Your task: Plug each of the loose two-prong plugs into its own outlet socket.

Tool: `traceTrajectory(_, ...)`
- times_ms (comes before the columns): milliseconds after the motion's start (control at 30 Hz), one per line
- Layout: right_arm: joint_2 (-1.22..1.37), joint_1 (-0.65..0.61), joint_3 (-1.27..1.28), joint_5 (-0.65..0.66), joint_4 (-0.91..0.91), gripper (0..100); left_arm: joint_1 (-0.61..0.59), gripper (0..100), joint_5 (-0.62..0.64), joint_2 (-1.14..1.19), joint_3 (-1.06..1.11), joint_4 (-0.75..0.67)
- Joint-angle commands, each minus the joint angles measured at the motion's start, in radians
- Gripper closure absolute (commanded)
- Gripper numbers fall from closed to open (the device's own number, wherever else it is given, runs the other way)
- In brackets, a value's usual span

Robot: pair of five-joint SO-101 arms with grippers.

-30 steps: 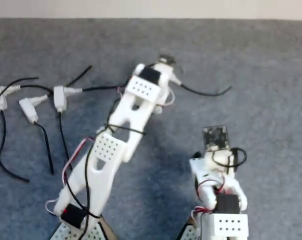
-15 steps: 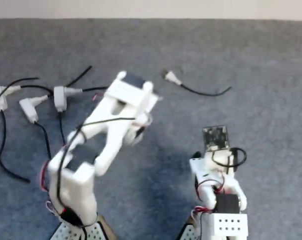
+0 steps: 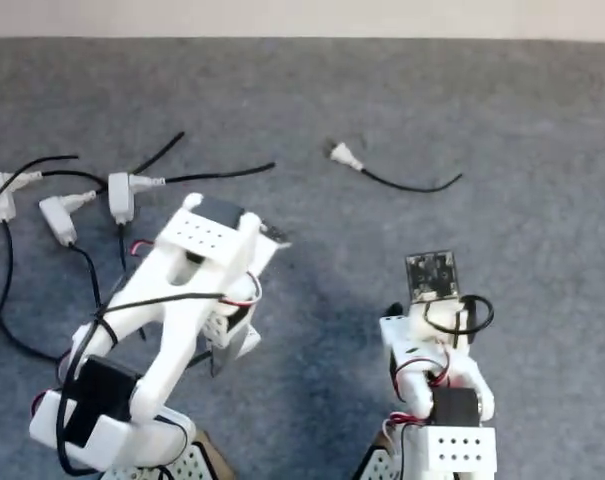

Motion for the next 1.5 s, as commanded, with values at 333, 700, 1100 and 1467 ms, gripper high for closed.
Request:
traceTrajectory(333, -0.008, -0.008, 0.007, -0.008, -0.018, 63.0, -0.134, 80, -0.034, 0.093, -0.013, -0.330)
traceTrajectory(700, -0.008, -0.008, 0.007, -0.008, -0.018, 63.0, -0.231, 80, -0.083, 0.417, -0.423, -0.126)
traceTrajectory(1100, 0.013, -0.002, -0.105, 0.032, 0.048, 63.0, -0.262, 80, -0.012, 0.111, -0.438, -0.086)
traceTrajectory(1467, 1.035, -0.007, -0.920, 0.080, -0.088, 63.0, -0.470, 80, 0.666, -0.131, -0.139, -0.488)
